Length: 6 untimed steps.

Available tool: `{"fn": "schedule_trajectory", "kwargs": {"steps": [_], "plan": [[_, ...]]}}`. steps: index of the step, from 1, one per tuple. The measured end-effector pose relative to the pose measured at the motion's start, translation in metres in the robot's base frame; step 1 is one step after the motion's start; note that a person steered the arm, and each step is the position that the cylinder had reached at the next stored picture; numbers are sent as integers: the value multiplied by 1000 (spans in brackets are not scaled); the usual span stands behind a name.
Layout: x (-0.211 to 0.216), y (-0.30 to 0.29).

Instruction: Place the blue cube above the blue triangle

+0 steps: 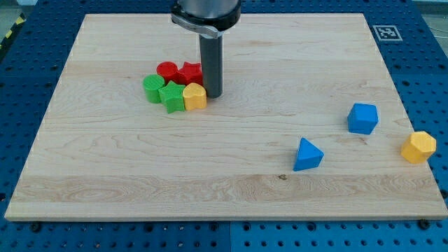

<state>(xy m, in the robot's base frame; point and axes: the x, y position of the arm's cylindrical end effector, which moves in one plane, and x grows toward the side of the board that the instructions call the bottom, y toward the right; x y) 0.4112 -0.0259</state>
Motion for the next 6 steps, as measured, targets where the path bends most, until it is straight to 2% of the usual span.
{"fn": "schedule_trajectory", "kwargs": {"steps": [1,3,4,5,6], "plan": [[4,53],[-7,215],[30,274],[59,283],[60,263]]}}
